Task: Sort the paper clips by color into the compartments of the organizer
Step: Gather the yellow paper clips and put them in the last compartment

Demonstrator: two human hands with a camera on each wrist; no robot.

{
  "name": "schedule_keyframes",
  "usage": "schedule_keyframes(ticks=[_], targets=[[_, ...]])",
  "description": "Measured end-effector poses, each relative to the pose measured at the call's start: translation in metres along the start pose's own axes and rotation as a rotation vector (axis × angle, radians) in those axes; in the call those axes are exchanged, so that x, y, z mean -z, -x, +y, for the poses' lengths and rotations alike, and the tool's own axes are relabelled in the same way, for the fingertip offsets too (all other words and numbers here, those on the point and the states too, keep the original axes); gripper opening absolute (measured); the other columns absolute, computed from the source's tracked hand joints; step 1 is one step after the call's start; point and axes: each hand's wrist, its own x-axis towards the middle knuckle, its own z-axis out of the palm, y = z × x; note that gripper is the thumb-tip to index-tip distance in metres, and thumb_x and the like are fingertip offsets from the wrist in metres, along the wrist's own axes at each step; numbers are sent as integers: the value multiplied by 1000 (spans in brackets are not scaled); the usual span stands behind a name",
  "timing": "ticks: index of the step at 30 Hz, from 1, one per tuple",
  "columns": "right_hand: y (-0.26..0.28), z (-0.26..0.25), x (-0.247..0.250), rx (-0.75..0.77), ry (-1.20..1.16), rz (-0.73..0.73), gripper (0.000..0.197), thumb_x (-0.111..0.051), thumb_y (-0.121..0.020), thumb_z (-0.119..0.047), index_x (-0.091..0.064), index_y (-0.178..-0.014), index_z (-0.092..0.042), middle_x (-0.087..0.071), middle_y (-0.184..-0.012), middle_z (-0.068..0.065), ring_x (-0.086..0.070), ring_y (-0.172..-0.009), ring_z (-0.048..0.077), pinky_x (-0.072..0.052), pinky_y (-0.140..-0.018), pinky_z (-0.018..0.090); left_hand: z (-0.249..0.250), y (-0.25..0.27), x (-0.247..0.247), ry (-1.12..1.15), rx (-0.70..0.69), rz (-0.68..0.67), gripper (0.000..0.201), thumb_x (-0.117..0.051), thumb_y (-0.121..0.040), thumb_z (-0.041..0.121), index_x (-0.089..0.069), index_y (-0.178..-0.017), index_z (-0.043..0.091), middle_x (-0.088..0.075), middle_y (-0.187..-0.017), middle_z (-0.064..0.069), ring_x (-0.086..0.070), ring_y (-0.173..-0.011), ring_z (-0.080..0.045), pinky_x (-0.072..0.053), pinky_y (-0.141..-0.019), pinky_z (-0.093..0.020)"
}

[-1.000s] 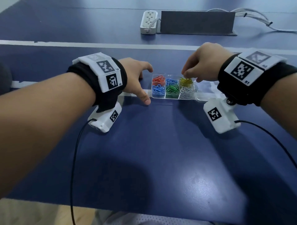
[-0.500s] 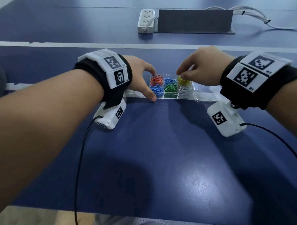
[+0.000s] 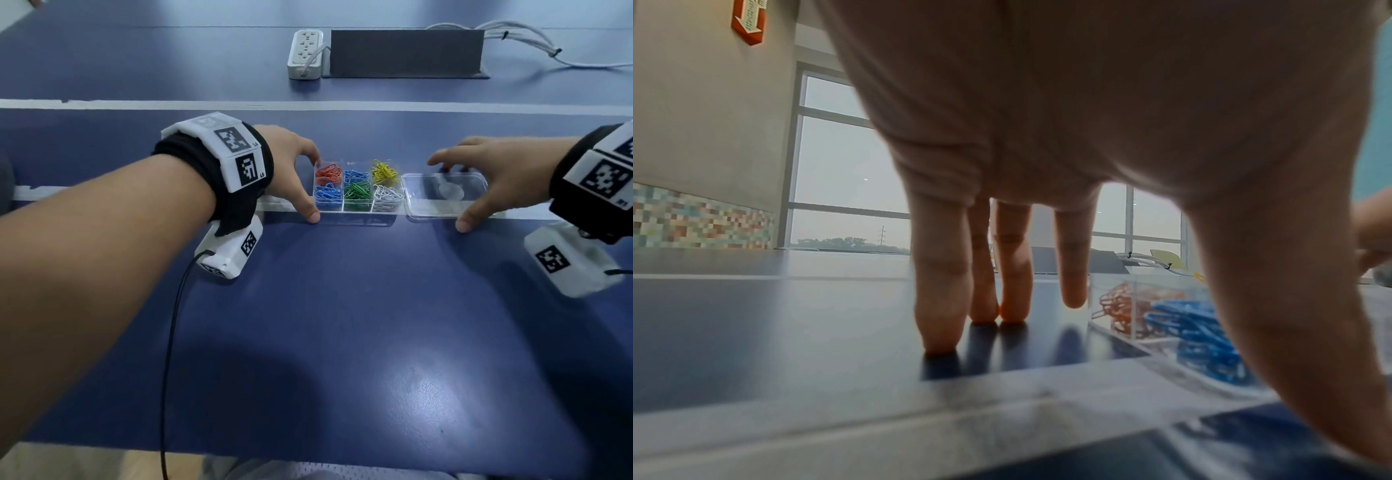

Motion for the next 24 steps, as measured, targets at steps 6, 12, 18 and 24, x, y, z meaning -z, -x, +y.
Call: schedule_keyframes(ticks=[6, 12, 18, 24], targets=[[-4, 7, 7, -56, 51, 73, 80, -83, -62, -37, -47, -133, -25, -55, -123, 1, -54, -111, 27, -42, -99, 39, -1, 0, 1, 19, -2, -7, 83, -76, -43, 68, -49, -118, 43, -65, -106, 5, -58, -96, -20, -48, -90, -36], [-8, -24, 29, 2, -14, 320, 76, -79, -64, -43, -51, -130, -21, -57, -124, 8, -52, -115, 30, -40, -98, 37, -3, 0, 0, 38, -21, 1, 75, -75, -49, 66, -52, -117, 41, -67, -102, 5, -58, -90, -18, -48, -88, -35], [-18, -75, 23, 141, -88, 184, 76, -78, -61, -51, -51, -130, -31, -57, -123, -6, -56, -113, 21, -43, -99, 35, -3, 0, -2, 51, -18, 19, 75, -74, -47, 67, -53, -115, 42, -66, -104, 6, -58, -91, -19, -47, -86, -32], [-26, -82, 16, 139, -77, 165, 77, -78, -62, -49, -50, -131, -29, -56, -122, -4, -55, -111, 22, -42, -95, 33, -5, 0, -3, 52, -14, 20, 83, -73, -44, 71, -50, -119, 44, -65, -106, 8, -58, -93, -19, -47, -85, -33]])
